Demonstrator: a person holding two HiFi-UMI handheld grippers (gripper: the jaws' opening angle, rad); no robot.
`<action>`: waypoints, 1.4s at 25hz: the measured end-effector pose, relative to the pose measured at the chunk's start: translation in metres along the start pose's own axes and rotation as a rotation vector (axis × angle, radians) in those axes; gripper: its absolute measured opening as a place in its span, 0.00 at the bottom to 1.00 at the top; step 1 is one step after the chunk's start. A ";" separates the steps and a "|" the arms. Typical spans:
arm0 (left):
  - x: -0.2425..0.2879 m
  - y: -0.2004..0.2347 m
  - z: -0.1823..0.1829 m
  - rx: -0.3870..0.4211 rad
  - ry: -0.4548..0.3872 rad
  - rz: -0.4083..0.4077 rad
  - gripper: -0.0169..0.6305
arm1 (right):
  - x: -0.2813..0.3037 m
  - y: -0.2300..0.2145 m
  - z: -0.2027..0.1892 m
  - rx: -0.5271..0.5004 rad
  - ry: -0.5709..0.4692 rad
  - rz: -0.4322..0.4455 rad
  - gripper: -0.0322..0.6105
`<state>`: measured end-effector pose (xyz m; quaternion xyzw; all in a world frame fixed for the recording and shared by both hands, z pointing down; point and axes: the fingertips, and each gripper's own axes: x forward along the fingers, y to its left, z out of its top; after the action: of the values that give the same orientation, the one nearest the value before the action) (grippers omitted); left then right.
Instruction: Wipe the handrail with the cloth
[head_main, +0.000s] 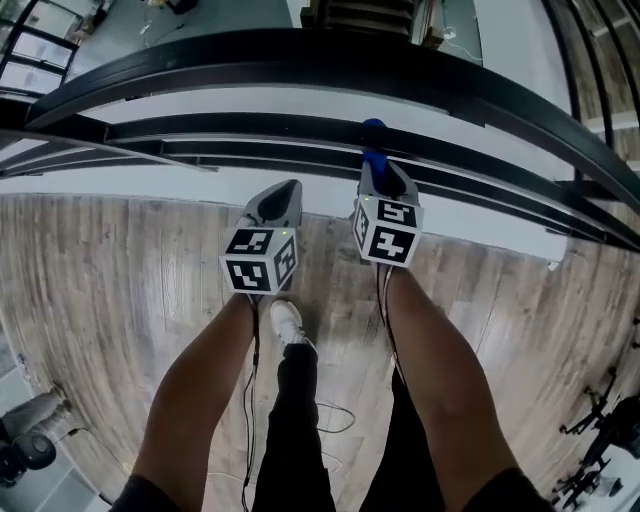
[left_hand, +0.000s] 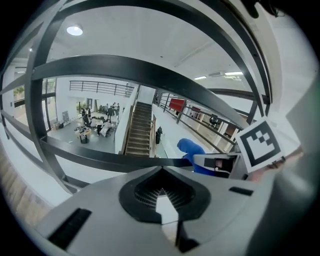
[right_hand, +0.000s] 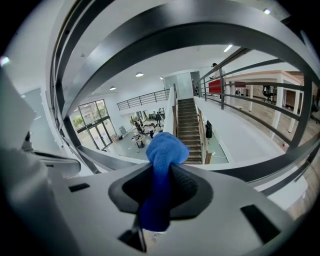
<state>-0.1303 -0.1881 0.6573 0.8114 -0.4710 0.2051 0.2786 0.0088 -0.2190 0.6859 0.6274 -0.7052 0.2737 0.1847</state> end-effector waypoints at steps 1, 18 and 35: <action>0.005 -0.012 0.000 0.002 0.002 -0.004 0.03 | -0.005 -0.014 -0.001 0.003 0.002 -0.006 0.20; 0.103 -0.251 -0.001 0.117 0.051 -0.172 0.03 | -0.093 -0.272 -0.013 0.065 0.008 -0.149 0.20; 0.201 -0.522 -0.037 0.181 0.121 -0.318 0.03 | -0.197 -0.568 -0.037 0.052 0.021 -0.281 0.20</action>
<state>0.4209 -0.0860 0.6699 0.8836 -0.2991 0.2485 0.2609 0.5938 -0.0781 0.6834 0.7216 -0.6013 0.2696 0.2122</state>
